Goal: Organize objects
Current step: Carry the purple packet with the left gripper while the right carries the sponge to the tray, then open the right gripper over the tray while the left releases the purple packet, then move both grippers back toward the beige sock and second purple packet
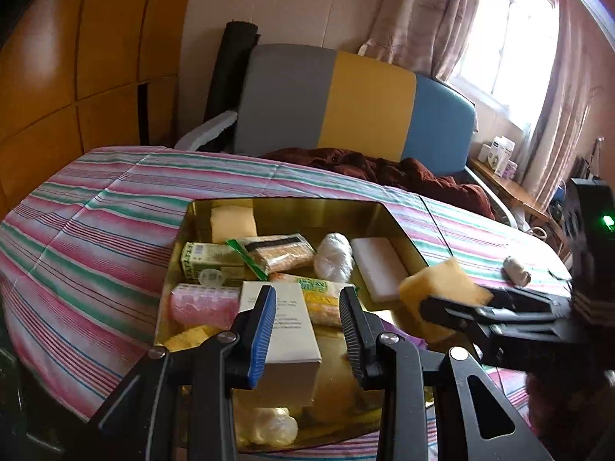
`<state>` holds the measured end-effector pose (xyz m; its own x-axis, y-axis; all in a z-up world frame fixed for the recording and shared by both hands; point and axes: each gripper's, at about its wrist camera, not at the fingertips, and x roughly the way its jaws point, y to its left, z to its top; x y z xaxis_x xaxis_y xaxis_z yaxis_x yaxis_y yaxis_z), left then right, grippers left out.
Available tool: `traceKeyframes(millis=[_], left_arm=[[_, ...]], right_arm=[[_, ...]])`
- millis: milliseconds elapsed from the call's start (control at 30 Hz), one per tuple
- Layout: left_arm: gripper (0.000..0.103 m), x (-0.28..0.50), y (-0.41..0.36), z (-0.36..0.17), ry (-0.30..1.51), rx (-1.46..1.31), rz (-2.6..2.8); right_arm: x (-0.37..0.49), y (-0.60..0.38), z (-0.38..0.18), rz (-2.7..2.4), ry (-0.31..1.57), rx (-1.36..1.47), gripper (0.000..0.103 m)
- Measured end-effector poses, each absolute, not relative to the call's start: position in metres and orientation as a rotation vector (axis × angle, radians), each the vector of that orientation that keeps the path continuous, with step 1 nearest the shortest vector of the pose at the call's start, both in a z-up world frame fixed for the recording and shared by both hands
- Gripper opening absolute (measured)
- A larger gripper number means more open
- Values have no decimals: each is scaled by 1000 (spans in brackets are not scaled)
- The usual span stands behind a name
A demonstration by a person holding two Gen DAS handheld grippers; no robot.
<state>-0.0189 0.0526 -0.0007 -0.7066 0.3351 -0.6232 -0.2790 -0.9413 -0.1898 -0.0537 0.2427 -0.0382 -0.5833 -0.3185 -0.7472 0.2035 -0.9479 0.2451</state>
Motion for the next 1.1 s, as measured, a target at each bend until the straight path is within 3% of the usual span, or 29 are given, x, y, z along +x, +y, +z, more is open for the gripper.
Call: traceKeyframes(millis=[267,333,433,867,1100], left_arm=[[47,-15,57,-3,-66,-984,2644],[60,-12,58,-2,-57,-976,2654],[72,-9,59,1,-54,-965,2668],[84,-2,66,5,-3,-956,2695],[97,2,68,6,18,-954,2711]], right_arm=[[-55,240,-46,-2561,-190,1262,86],[-52,240,-47,-2571,-182,1261,86],[-45,238,-44,-2615,-145,1239,86],[-23,248,-37,-2739,-93,1208,87],[-15,257,-39,-2776,-112,1215,87]])
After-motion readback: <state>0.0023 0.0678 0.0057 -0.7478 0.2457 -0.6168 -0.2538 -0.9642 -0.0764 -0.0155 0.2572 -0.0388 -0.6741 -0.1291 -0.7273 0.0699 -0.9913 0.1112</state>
